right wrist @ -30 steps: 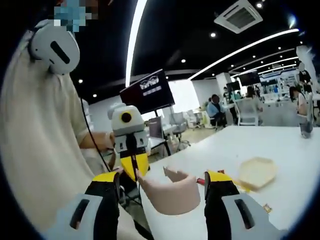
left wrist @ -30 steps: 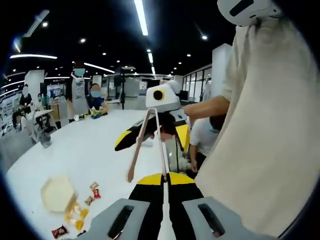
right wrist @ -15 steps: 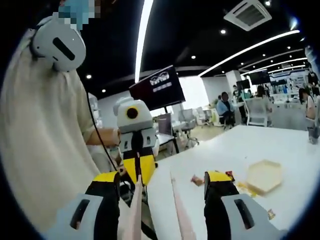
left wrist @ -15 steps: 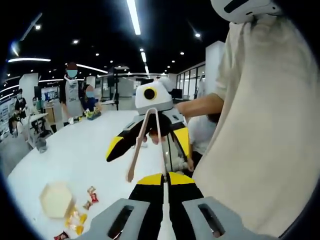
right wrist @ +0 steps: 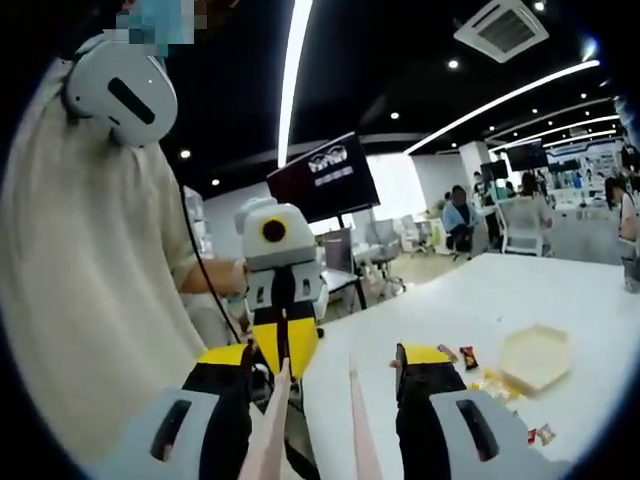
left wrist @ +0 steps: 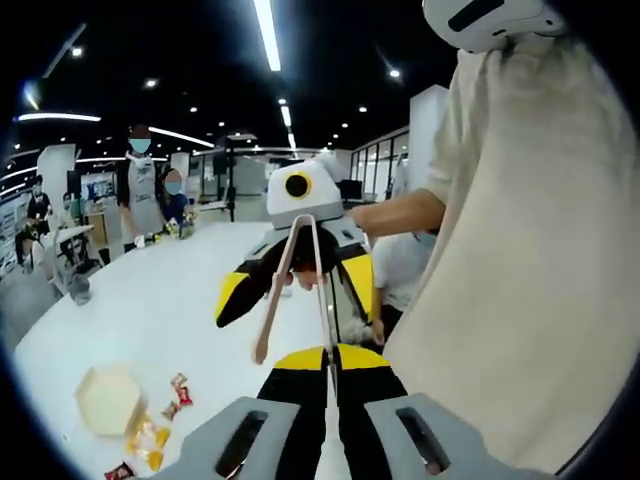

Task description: Place the target food into the container with the food tongs after gripping and lifting it, then release it inside without dropping or visibly crushing the food.

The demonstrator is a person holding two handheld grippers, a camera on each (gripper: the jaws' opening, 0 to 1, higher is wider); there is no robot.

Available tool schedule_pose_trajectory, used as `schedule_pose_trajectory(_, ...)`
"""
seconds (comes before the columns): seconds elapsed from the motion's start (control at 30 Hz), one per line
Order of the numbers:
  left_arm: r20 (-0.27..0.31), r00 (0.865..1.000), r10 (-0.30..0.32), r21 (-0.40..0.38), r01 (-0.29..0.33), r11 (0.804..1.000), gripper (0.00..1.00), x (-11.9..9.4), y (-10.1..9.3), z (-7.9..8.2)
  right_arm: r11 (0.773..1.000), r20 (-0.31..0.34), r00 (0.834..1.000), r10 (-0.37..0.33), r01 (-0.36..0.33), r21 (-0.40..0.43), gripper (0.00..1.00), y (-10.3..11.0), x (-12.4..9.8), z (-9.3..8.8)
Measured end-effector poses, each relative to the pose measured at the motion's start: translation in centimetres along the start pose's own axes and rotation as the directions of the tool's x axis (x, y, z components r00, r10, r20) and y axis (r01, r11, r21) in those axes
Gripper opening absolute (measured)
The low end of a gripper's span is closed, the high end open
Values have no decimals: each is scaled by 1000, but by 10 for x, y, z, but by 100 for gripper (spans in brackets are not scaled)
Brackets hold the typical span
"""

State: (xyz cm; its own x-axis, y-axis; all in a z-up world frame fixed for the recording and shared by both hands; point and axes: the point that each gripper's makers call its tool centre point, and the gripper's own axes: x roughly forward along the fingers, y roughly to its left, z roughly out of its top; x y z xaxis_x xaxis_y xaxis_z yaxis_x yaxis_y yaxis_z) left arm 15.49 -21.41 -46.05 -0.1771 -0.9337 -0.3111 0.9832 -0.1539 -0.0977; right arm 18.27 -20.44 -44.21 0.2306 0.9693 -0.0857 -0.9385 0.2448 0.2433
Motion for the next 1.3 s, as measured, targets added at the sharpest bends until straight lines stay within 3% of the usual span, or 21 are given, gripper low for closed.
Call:
schedule_pose_trajectory(0.43,-12,1000,-2,1,2,1000,0,0,-2,-2,1000,-31,999,17,-17,-6,32,4,0,-5)
schedule_pose_trajectory(1.3,-38,999,-4,-5,3,1000,0,2,-6,-6,998,-103,995,15,-21,-60,30,7,-1,-19)
